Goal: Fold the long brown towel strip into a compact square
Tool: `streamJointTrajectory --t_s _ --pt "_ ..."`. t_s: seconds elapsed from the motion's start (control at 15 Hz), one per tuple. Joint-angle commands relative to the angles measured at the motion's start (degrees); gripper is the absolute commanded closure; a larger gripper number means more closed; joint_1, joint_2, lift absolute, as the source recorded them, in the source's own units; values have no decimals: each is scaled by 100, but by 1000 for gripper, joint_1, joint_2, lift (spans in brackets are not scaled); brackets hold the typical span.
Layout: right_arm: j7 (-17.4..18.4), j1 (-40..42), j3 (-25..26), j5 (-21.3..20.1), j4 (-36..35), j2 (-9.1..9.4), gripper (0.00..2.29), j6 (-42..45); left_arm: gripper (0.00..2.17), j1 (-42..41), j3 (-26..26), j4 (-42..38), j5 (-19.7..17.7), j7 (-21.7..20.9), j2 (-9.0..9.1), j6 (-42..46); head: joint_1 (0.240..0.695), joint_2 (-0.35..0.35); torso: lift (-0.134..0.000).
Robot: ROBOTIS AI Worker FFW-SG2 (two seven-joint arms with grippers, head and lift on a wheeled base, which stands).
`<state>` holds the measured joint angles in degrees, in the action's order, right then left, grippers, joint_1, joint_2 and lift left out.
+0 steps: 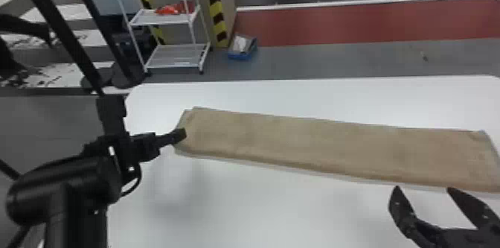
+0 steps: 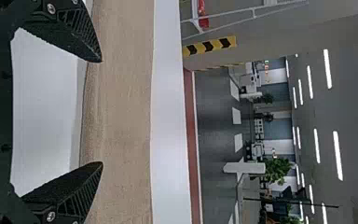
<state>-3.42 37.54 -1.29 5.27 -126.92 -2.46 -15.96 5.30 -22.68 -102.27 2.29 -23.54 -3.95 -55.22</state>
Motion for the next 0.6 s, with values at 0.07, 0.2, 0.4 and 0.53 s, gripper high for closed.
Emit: streamJointTrajectory --t_s 0.07,0.2,0.4,0.53 --pt "-1 -19 -46 0 9 -18 100 0 144 6 -105 58 26 -72 -44 -152 695 230 -126" --pt "-1 -63 -99 0 44 -36 100 0 144 6 -105 85 35 -116 -35 -134 695 238 -126" --pt "-1 -107 -117 0 97 -36 100 -35 144 50 -61 94 -9 -133 0 -134 695 241 -126" --pt "-1 -133 -117 -9 115 -36 100 -71 144 85 18 190 -53 -133 26 -11 695 237 -126"
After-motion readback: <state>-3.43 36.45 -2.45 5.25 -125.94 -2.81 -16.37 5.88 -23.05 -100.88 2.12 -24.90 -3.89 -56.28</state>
